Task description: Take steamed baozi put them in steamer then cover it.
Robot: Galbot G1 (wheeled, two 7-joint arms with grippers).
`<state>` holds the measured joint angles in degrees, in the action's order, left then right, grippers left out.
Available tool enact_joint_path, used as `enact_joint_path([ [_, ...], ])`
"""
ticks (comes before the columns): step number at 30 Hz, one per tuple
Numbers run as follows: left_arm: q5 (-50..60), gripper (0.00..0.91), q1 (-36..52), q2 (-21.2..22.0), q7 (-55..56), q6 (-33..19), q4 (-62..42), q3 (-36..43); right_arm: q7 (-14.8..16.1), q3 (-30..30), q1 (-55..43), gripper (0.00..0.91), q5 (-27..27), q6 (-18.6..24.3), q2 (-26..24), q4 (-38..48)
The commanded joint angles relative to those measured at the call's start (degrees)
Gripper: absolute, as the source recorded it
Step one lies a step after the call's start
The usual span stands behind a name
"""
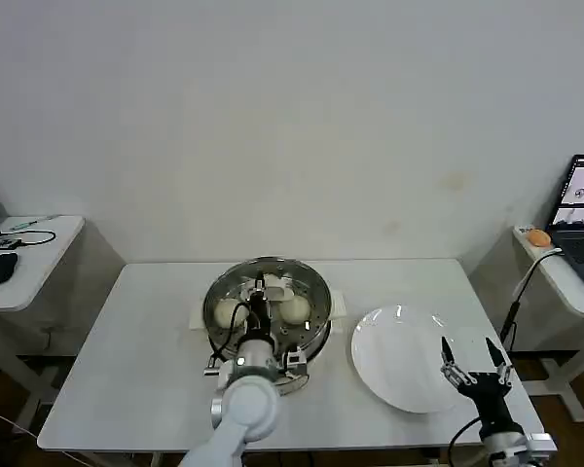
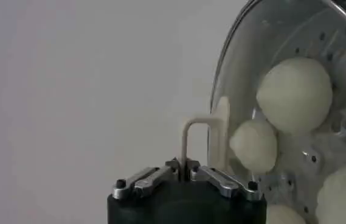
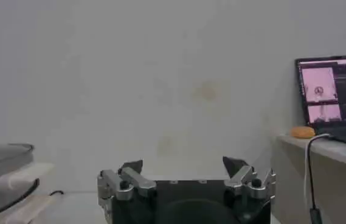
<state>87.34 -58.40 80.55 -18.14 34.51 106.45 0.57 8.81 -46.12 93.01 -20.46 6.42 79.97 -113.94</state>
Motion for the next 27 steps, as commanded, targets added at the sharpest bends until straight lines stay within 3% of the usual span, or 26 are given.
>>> enact_joint_path([
  [1,-0.32,0.0,-0.31,-0.11,-0.1,-0.57,0.07,-0.14,0.02,-0.04,-0.07,0.907,-0.02,-0.01,0.02,0.04],
  [2,-0.39,0.04,-0.36,-0.09,-0.05,-0.58,0.16,-0.19,0.01,-0.04,-0.1,0.907,-0.01,-0.01,0.01,0.04],
  [3,-0.38,0.141,-0.39,-0.11,-0.09,-0.57,0.25,-0.25,0.02,-0.03,-0.13,0.907,-0.04,-0.03,-0.01,0.05],
  [4,-0.41,0.705,-0.4,-0.2,-0.02,-0.57,0.33,-0.26,0.01,-0.04,-0.15,0.907,-0.04,-0.04,-0.01,0.04],
  [5,-0.58,0.907,-0.36,-0.21,-0.12,-0.57,0.46,-0.28,0.0,-0.04,-0.21,0.907,-0.04,-0.08,-0.03,0.07],
  [27,-8.15,0.907,-4.42,-2.46,-0.07,-1.99,9.69,-3.21,0.01,-0.09,-0.03,0.907,0.16,-0.01,0.27,-0.05],
])
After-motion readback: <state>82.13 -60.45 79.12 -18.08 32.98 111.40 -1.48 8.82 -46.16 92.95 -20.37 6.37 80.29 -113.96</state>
